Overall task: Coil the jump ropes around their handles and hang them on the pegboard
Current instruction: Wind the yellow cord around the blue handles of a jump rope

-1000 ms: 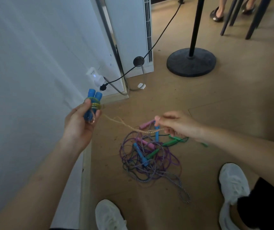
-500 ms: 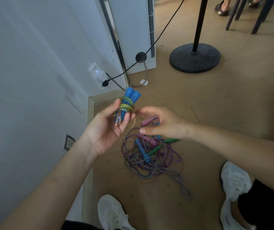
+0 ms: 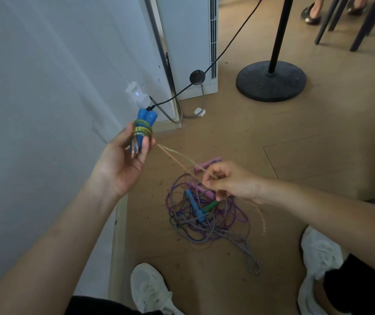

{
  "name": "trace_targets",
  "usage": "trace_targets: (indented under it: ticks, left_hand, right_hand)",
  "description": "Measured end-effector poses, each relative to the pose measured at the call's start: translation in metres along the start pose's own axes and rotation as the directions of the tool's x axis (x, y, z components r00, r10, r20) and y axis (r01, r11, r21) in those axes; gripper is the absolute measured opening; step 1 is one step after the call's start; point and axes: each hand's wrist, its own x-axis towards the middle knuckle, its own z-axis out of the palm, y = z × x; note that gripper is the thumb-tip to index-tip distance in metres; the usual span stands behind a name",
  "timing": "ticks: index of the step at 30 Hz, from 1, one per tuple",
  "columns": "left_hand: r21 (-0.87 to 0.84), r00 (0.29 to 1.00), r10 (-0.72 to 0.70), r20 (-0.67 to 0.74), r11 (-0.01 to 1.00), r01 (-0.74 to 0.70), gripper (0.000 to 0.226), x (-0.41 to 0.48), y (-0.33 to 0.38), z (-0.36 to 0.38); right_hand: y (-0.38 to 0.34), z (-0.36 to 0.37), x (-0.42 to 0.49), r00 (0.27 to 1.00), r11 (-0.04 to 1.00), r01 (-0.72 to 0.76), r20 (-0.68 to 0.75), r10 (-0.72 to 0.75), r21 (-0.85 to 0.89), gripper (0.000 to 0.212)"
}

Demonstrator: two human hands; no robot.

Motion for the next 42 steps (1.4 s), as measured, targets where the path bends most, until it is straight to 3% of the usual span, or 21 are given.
trace_targets:
  ticks: [2, 5, 7, 10, 12, 15, 18, 20, 21, 24, 28, 30, 33, 38, 42]
  left_hand:
    - [0.078, 0.995, 0.074, -0.065, 0.995, -0.069, 0.039, 0.006, -0.002, -0.006]
    - [0.269, 0.974, 0.21, -0.083, 0.946, -0.181, 0.026, 0.013, -0.007, -0.015]
    - [0.444, 0.948, 0.316, -0.037, 0.855, -0.268, 0.022, 0.015, -0.012, -0.018]
    - [0.64, 0.914, 0.405, 0.01, 0.7, -0.317, 0.026, 0.015, -0.017, -0.019]
    - [0.772, 0.896, 0.436, 0.09, 0.537, -0.339, 0.03, 0.015, -0.02, -0.023]
    - [0.906, 0.849, 0.446, 0.284, 0.165, -0.39, 0.036, 0.017, -0.025, -0.029]
    - [0.853, 0.763, 0.384, 0.521, -0.188, -0.487, 0.039, 0.013, -0.036, -0.029]
    - [0.763, 0.714, 0.282, 0.641, -0.331, -0.555, 0.039, 0.011, -0.044, -0.028]
    - [0.731, 0.707, 0.222, 0.672, -0.356, -0.583, 0.04, 0.011, -0.048, -0.028]
    - [0.695, 0.717, 0.053, 0.695, -0.303, -0.652, 0.041, 0.009, -0.056, -0.026]
    - [0.781, 0.776, -0.115, 0.621, 0.0, -0.625, 0.042, 0.0, -0.061, -0.019]
    - [0.801, 0.791, -0.131, 0.598, 0.076, -0.593, 0.044, -0.007, -0.065, -0.015]
    - [0.762, 0.76, -0.084, 0.644, 0.156, -0.629, 0.046, -0.019, -0.074, -0.005]
    - [0.686, 0.688, 0.023, 0.725, 0.064, -0.725, 0.043, -0.025, -0.082, 0.002]
    - [0.702, 0.703, 0.019, 0.71, 0.052, -0.71, 0.033, -0.027, -0.082, 0.001]
  right_hand:
    - [0.001, -0.005, -0.002, 0.999, 0.999, -0.04, 0.0, 0.04, 0.005, 0.004]
    - [-0.001, -0.011, -0.006, 0.999, 0.995, -0.046, 0.024, 0.049, -0.091, 0.018]
    - [-0.006, -0.016, -0.009, 0.999, 0.976, -0.002, 0.044, 0.012, -0.22, 0.01]
    - [-0.012, -0.023, -0.014, 1.0, 0.966, 0.026, 0.014, -0.023, -0.257, 0.009]
    - [-0.016, -0.028, -0.016, 0.997, 0.961, 0.071, -0.01, -0.076, -0.268, 0.01]
    - [-0.023, -0.032, -0.019, 0.982, 0.939, 0.165, -0.038, -0.185, -0.3, 0.01]
    - [-0.032, -0.034, -0.023, 0.972, 0.929, 0.219, -0.013, -0.233, -0.297, 0.01]
    - [-0.037, -0.036, -0.027, 0.961, 0.91, 0.261, -0.005, -0.277, -0.323, 0.01]
    - [-0.039, -0.037, -0.028, 0.955, 0.903, 0.278, -0.004, -0.296, -0.328, 0.011]
    - [-0.044, -0.04, -0.027, 0.939, 0.882, 0.31, -0.029, -0.342, -0.354, 0.012]
    - [-0.042, -0.048, -0.022, 0.92, 0.87, 0.322, -0.093, -0.38, -0.373, 0.006]
    - [-0.043, -0.05, -0.021, 0.909, 0.871, 0.33, -0.125, -0.397, -0.364, 0.005]
    - [-0.042, -0.05, -0.017, 0.896, 0.859, 0.344, -0.14, -0.421, -0.38, 0.006]
    - [-0.043, -0.048, -0.017, 0.891, 0.857, 0.379, -0.114, -0.44, -0.35, 0.01]
    - [-0.046, -0.047, -0.019, 0.863, 0.829, 0.438, -0.095, -0.495, -0.347, 0.006]
